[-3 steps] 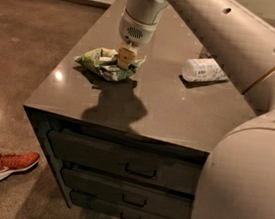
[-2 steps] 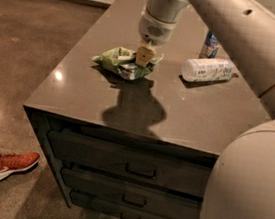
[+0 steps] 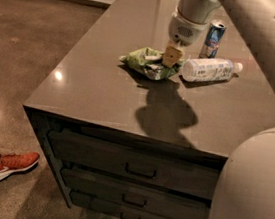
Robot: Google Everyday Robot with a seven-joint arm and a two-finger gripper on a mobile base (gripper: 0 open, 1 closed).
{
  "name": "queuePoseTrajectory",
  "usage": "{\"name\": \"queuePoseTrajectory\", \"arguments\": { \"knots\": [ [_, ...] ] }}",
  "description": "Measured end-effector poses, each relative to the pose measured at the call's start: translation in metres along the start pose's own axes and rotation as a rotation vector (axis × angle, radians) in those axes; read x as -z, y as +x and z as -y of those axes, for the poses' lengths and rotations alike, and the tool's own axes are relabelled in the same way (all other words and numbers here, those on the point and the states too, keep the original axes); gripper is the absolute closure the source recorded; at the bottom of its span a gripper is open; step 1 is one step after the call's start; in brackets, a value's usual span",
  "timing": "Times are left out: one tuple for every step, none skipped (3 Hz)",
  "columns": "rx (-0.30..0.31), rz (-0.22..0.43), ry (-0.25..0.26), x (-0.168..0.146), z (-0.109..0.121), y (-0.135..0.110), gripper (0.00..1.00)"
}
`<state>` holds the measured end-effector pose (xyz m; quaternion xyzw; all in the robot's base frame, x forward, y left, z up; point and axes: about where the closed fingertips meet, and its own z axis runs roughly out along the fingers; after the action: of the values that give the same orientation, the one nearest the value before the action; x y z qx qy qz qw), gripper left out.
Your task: Move green jalapeno chip bag near blue plastic bottle
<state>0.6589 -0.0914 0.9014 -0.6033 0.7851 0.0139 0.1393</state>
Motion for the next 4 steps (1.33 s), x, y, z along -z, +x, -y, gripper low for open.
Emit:
{"name": "queuePoseTrajectory", "arguments": {
  "knots": [
    [-0.053,0.001,-0.003,0.008,0.004,0.023,1.00],
    [-0.092,0.006,-0.014,0.017,0.007,0.042,0.84],
    [-0.109,0.017,-0.026,0.022,0.008,0.056,0.60],
    [-0.109,0.031,-0.011,0.019,0.014,0.052,0.29]
  ]
}}
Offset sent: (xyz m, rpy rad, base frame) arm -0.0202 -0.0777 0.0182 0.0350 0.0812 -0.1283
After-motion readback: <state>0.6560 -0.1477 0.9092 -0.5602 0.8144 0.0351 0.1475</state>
